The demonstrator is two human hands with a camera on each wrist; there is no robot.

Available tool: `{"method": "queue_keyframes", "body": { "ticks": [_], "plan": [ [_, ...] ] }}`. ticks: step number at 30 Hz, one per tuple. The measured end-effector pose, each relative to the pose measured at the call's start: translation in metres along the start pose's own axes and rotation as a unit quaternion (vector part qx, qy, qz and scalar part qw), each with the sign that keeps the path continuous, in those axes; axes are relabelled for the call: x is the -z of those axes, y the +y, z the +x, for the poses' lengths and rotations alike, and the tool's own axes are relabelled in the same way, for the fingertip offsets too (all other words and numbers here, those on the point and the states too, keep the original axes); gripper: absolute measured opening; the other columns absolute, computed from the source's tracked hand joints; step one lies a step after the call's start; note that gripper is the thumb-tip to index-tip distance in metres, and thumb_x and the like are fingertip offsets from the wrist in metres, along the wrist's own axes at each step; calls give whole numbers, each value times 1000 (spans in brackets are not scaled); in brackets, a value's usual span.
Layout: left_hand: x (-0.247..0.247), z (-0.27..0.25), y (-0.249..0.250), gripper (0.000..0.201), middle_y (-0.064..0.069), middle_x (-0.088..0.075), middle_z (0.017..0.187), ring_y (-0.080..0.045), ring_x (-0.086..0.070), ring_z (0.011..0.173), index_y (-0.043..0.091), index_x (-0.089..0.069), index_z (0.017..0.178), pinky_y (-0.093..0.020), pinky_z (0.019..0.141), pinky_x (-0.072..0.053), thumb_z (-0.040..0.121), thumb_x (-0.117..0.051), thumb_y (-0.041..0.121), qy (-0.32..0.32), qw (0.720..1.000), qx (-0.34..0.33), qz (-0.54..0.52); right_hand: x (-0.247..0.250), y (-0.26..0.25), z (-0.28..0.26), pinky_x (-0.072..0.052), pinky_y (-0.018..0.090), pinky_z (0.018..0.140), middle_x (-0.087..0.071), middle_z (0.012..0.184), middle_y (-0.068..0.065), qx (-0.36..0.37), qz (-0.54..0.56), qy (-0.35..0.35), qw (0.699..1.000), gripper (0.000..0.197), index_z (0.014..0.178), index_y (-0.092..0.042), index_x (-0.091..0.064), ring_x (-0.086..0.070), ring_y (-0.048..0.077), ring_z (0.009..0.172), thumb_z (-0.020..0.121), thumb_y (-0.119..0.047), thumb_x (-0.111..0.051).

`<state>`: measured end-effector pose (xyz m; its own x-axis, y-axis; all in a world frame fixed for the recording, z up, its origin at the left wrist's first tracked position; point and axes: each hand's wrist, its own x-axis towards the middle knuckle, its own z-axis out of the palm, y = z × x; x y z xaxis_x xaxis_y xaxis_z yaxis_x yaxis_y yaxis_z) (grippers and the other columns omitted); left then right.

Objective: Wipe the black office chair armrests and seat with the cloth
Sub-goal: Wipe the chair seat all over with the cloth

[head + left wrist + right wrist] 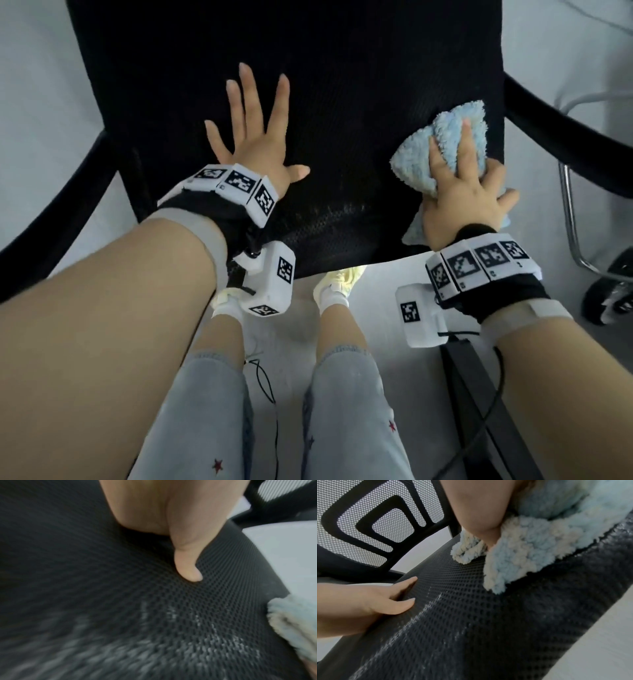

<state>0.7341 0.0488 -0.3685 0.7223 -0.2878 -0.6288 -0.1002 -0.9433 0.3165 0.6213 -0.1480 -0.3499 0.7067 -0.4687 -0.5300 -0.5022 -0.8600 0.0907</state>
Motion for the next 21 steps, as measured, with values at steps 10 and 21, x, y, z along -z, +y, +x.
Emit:
{"method": "queue_keyframes", "body": {
  "ticks": [10, 21],
  "plan": [
    [-17, -107, -114, 72, -2, -9, 157, -17, -9, 145, 15, -30, 143, -27, 118, -12, 81, -63, -2, 109, 971, 72, -199, 0, -22, -13, -20, 51, 103, 10, 155, -14, -79, 67, 11, 995, 70, 140, -48, -15, -16, 32, 133, 89, -11, -45],
    [-39, -104, -150, 58, -13, -56, 129, -27, -54, 118, 7, -42, 133, -35, 99, -43, 81, -67, 12, 92, 914, 252, -305, -43, -153, -103, -9, 62, 106, 18, 154, -11, 218, 59, -86, 970, 85, 143, -42, -6, 0, 33, 136, 81, -1, -48]
  ]
}}
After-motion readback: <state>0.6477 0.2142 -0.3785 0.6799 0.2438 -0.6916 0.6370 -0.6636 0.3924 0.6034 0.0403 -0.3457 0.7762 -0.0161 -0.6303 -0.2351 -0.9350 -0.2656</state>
